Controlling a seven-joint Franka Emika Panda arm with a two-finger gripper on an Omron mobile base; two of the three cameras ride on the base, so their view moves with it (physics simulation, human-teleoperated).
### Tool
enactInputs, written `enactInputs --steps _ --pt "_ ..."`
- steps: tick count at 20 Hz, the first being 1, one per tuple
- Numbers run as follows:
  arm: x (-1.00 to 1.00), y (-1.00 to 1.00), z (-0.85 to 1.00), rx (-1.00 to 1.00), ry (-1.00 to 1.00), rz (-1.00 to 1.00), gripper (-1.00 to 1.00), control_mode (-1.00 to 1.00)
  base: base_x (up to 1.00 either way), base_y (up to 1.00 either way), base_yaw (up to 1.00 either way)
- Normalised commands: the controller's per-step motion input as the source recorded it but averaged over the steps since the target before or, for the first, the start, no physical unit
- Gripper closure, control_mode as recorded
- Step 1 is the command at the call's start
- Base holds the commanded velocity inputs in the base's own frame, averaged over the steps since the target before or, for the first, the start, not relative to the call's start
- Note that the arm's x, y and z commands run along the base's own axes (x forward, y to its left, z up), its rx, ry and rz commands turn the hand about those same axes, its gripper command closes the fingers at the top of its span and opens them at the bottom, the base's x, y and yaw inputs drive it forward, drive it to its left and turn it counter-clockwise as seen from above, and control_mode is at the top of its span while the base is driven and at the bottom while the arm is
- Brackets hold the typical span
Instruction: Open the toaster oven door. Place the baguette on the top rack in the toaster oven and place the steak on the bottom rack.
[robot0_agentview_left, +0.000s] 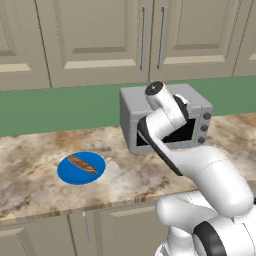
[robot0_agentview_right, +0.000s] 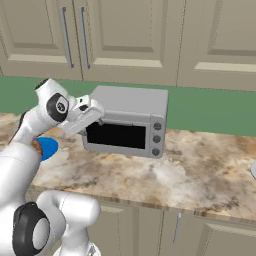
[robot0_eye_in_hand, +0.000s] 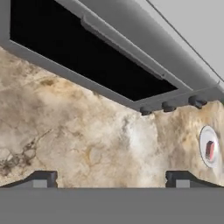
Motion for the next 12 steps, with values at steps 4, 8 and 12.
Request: enactInputs --steps 4,8,12 --pt "0.06 -0.11 -0.14 -0.54 -0.12 0.25 -1.00 -1.00 0.00 0.00 0.00" --pt "0.27 -0.06 -0.09 -0.30 -0.05 0.13 -1.00 -1.00 0.00 0.00 0.00" --pt "0.42 -0.13 -0.12 -0.16 -0.01 0.02 -1.00 -1.00 0.00 0.00 0.00"
